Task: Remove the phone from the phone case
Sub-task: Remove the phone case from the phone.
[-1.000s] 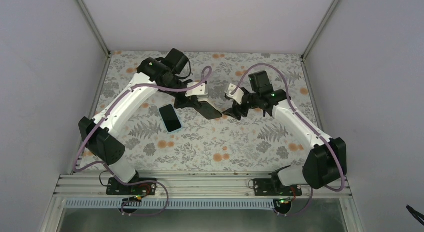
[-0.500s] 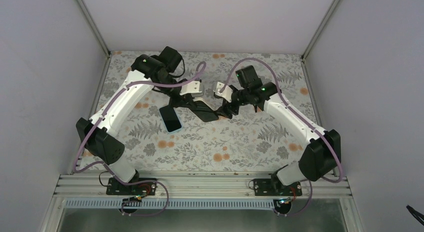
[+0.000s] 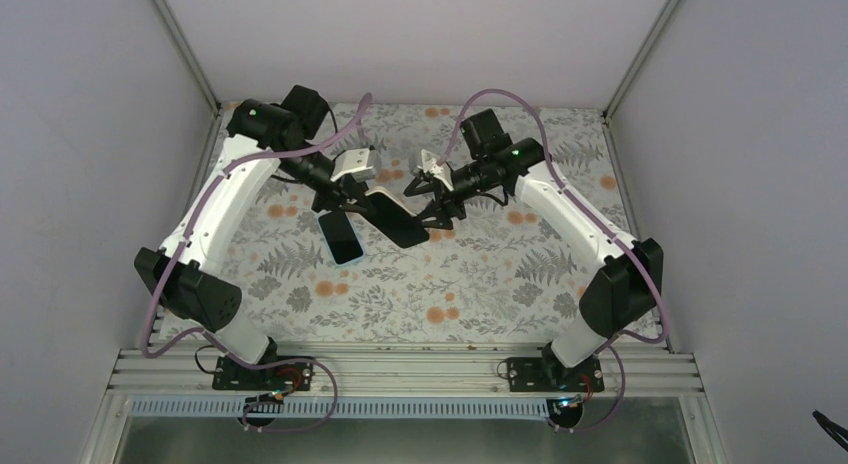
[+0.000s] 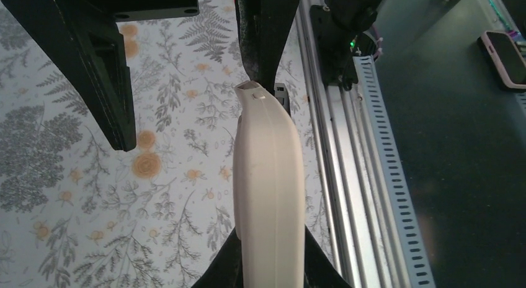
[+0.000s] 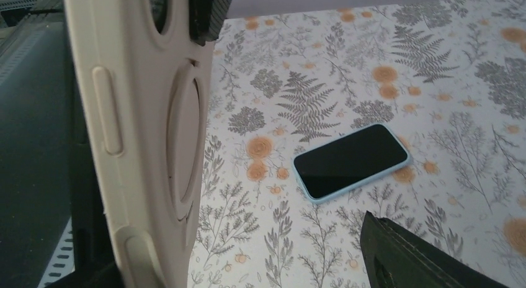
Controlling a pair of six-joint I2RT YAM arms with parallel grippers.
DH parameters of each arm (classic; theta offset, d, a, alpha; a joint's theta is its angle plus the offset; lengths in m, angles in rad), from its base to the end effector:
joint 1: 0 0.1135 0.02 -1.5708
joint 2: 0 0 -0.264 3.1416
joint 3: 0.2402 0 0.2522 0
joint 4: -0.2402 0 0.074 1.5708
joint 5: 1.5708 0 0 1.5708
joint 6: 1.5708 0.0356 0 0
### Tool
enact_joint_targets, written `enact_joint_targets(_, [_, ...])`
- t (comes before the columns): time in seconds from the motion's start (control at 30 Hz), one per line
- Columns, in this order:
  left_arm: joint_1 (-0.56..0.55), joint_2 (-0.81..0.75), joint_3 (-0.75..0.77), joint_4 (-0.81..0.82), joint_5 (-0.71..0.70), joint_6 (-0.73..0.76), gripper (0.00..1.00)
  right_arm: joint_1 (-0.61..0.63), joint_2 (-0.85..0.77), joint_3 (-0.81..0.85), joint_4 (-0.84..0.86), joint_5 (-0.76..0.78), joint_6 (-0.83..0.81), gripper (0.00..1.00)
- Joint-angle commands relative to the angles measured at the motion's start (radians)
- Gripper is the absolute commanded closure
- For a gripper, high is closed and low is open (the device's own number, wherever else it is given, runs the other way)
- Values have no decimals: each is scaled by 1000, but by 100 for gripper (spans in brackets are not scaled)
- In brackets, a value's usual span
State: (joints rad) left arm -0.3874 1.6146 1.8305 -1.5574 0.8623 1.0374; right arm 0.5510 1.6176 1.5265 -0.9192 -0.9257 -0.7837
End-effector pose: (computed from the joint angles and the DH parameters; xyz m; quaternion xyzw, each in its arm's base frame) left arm 0.2491 -0.1308 0.3937 0.6261 0.6518 -0.3603 0.2311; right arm 0.2684 0.1983 0.3339 -0.6292 0.5990 0.3974 0.2956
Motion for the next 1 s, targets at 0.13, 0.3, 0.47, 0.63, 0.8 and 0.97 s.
enact_joint_targets(0.13, [16,112,83,216,153,-25,98,149,-10,66,-3,-310,-8,26])
enact_joint_targets(0.3, [12,102,70,347,87,-127,98,182,53,178,-130,-312,-69,39])
enact_joint_targets(0.47, [7,82,67,405,19,-176,97,184,85,224,-162,-253,-49,67])
enact_joint_targets(0.63, [8,45,85,440,-43,-220,78,181,54,165,-125,-215,-31,69])
enact_joint_targets(0.8, [6,49,136,411,-87,-239,39,167,-63,64,57,-146,104,85])
enact_joint_targets(0.97, [4,53,179,362,-99,-240,20,149,-113,12,159,-92,174,97])
